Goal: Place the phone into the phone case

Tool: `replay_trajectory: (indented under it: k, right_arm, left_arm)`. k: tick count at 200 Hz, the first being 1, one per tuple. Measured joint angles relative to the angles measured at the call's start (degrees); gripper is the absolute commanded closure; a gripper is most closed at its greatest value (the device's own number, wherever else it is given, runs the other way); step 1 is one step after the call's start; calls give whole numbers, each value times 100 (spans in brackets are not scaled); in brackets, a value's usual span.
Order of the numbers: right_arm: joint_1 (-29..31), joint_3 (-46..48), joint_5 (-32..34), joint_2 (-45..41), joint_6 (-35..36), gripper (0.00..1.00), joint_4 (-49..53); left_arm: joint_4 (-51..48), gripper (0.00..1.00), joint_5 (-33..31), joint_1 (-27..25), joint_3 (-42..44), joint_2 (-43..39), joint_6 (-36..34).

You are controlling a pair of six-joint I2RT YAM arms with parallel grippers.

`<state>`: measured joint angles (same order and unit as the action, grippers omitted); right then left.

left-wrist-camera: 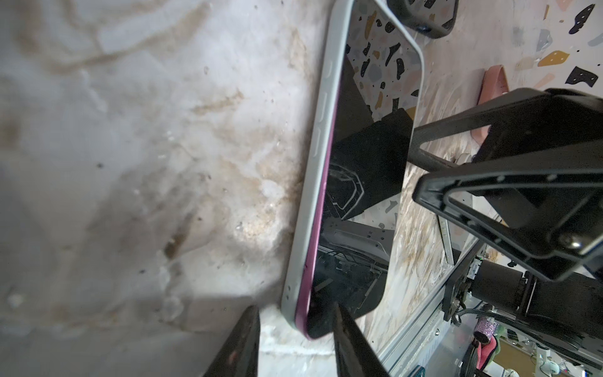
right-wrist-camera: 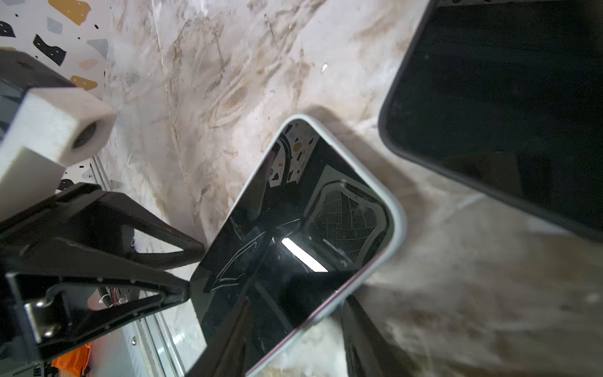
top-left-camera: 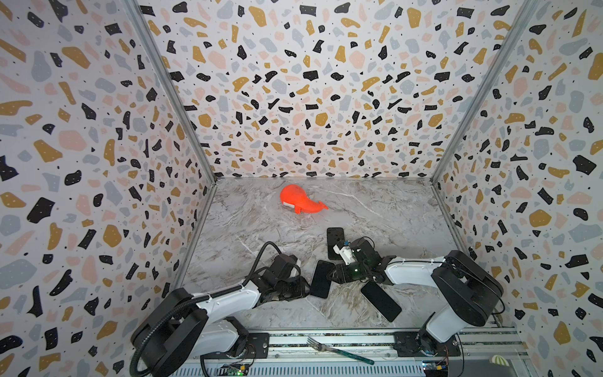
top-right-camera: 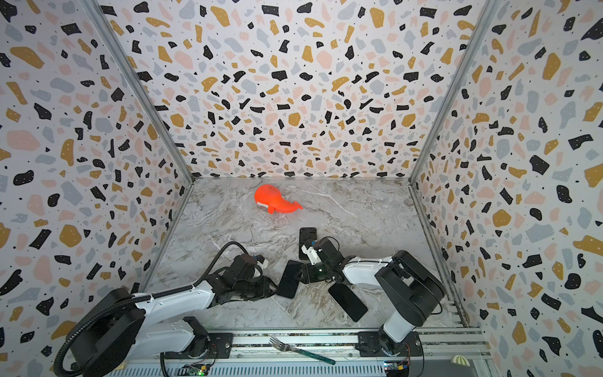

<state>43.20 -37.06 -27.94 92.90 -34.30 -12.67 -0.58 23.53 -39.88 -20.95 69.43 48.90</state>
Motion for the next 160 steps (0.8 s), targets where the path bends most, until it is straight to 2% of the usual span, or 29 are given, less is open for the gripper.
replay_trajectory:
  k: [88, 160]
  right_arm:
    - [164, -184, 48, 247, 28, 61, -151]
    - [271, -162, 216, 238, -144, 61, -243]
  left_arm:
    - [26, 84, 2, 0, 195, -208, 280]
    - [254, 94, 96, 13, 264, -144, 378]
